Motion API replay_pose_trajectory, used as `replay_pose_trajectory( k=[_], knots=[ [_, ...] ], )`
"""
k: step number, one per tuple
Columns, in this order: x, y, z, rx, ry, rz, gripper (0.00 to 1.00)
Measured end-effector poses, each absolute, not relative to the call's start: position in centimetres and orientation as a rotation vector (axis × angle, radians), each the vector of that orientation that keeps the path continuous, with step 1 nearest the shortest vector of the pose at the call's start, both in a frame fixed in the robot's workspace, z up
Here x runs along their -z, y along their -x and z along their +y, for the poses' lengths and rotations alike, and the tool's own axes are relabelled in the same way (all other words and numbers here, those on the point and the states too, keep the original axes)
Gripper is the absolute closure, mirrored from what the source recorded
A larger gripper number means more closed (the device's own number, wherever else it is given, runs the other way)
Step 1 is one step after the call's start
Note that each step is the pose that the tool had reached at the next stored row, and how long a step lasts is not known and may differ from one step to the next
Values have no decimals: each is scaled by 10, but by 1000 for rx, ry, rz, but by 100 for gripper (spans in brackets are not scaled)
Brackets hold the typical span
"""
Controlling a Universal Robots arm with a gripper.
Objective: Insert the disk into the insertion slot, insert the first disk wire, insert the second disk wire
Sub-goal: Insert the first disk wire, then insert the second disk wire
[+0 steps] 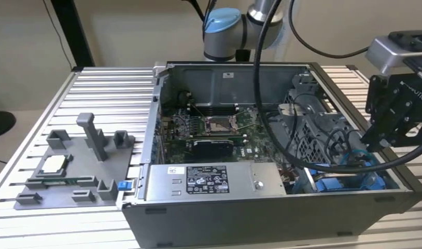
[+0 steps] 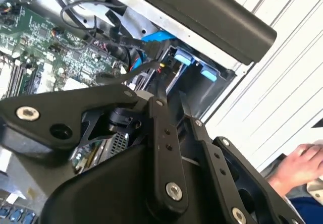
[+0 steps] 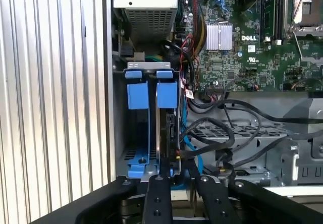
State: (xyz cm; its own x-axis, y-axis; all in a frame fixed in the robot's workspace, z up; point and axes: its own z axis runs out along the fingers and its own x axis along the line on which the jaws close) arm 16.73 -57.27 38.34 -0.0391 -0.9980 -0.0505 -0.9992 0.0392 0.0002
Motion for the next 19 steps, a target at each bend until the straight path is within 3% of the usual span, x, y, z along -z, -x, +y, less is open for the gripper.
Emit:
replay_pose_trajectory(
  k=[19],
  knots=[
    [-380, -193, -558, -91, 2145, 2219, 0]
  ],
)
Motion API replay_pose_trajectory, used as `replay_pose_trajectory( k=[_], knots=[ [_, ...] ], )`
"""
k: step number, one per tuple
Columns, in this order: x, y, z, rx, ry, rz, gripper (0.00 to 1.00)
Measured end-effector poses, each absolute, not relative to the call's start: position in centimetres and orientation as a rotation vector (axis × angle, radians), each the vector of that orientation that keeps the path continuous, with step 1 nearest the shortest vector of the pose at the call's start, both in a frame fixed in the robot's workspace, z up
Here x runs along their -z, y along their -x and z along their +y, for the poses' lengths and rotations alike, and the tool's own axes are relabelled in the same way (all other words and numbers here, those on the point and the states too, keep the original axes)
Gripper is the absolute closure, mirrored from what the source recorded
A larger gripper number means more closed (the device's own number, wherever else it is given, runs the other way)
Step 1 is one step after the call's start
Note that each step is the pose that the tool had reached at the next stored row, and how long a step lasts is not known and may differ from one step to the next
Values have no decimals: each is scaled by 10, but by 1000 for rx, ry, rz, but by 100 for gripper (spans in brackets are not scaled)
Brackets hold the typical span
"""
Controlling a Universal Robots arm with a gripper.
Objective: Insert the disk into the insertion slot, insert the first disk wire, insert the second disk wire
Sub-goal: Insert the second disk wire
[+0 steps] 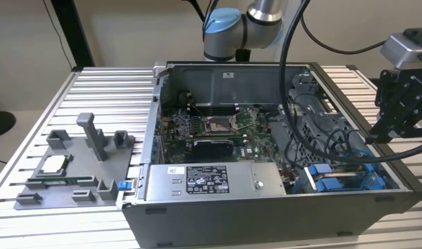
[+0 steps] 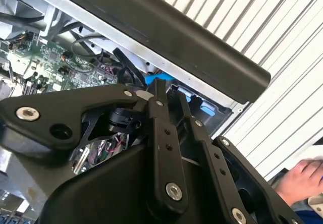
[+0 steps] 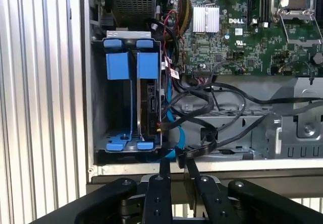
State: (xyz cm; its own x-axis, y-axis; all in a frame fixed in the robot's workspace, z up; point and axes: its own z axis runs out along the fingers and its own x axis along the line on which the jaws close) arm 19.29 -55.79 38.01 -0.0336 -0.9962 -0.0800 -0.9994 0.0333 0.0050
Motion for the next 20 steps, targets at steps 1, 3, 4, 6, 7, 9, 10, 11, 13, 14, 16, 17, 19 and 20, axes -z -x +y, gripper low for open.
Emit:
replay_pose_trajectory(
  k=[1, 3, 4, 6, 7, 9, 10, 11, 13, 14, 16, 17, 19, 20],
  knots=[
    [-380, -193, -558, -95, 2144, 2216, 0],
    [-378, -193, -558, -102, 2144, 2211, 0],
    [-378, -193, -558, -105, 2145, 2208, 0],
    [-377, -193, -558, -112, 2147, 2201, 0],
    [-376, -193, -558, -115, 2149, 2196, 0],
    [-375, -193, -558, -122, 2153, 2187, 0],
    [-374, -193, -558, -126, 2155, 2182, 0],
    [-374, -193, -558, -130, 2157, 2177, 0],
    [-373, -193, -558, -138, 2158, 2170, 0],
    [-373, -193, -558, -141, 2157, 2168, 0],
    [-372, -193, -558, -146, 2155, 2166, 0],
    [-372, -192, -558, -147, 2154, 2165, 0],
    [-372, -192, -558, -148, 2154, 2165, 0],
    [-372, -192, -558, -151, 2155, 2166, 0]
  ],
)
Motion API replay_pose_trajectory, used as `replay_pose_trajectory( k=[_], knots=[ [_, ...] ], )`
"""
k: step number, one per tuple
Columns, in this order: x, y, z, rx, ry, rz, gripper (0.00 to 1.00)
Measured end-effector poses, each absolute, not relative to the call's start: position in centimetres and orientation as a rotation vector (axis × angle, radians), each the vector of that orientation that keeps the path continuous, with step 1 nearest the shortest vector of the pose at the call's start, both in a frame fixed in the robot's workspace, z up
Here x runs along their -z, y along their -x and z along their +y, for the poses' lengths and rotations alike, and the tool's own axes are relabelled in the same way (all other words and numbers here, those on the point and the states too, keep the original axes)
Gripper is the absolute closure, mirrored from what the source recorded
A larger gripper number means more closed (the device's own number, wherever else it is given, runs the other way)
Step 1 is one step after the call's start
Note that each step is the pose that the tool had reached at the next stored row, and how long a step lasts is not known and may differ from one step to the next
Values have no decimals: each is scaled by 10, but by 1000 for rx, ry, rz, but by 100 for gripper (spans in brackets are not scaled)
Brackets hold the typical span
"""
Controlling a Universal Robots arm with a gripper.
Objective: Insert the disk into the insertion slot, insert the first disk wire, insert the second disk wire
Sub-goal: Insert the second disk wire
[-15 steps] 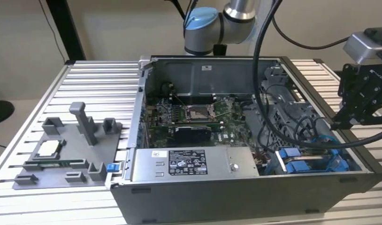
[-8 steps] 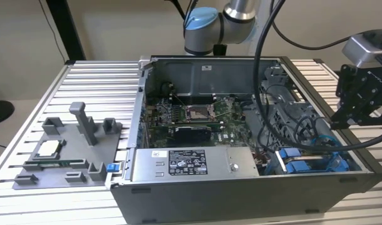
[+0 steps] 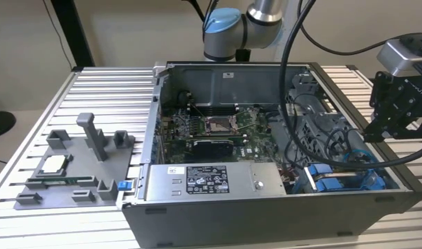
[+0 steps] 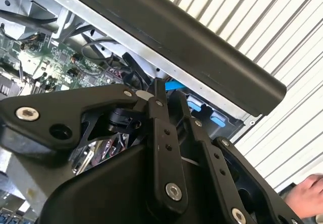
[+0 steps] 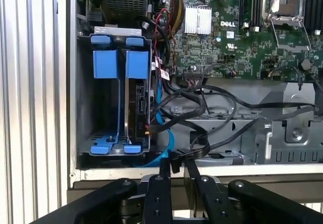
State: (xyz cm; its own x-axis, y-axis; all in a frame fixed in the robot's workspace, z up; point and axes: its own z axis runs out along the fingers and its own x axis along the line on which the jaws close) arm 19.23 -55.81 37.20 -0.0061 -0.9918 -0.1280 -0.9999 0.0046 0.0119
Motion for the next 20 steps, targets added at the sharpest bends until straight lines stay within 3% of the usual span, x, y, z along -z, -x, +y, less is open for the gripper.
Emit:
replay_pose_trajectory(
  k=[5, 6, 20],
  knots=[
    [-372, -192, -559, -167, 2160, 2174, 0],
    [-372, -192, -559, -167, 2160, 2174, 100],
    [-376, -181, -561, -195, 2146, 2159, 100]
  ],
)
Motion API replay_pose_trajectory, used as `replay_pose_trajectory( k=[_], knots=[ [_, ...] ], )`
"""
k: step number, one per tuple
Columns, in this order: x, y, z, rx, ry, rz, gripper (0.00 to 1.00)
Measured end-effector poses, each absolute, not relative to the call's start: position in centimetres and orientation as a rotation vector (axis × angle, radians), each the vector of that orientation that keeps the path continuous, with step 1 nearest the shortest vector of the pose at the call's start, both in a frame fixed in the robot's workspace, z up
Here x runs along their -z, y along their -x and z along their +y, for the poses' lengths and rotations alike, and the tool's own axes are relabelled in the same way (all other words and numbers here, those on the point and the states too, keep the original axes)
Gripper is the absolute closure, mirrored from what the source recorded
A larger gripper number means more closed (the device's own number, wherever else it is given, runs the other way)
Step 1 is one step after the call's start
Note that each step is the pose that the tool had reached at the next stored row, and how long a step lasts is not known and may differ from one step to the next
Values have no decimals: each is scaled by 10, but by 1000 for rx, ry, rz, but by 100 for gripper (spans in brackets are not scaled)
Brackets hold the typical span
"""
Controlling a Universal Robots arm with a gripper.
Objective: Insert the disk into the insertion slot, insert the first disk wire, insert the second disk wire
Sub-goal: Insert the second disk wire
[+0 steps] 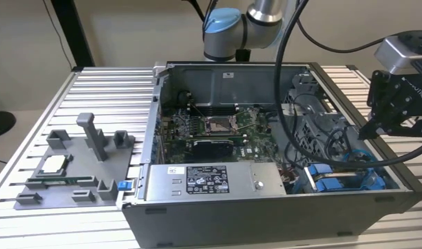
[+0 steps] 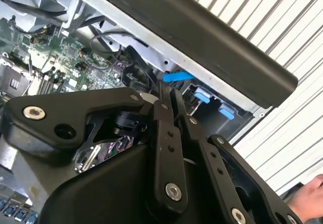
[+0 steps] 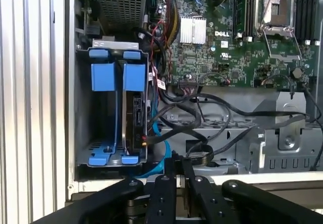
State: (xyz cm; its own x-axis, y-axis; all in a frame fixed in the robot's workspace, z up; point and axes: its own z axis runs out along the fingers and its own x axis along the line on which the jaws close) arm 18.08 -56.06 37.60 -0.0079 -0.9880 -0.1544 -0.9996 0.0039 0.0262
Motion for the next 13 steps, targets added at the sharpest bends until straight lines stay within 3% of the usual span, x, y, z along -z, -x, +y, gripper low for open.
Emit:
replay_pose_trajectory(
  k=[13],
  knots=[
    [-384, -140, -568, -218, 2131, 2142, 100]
  ],
)
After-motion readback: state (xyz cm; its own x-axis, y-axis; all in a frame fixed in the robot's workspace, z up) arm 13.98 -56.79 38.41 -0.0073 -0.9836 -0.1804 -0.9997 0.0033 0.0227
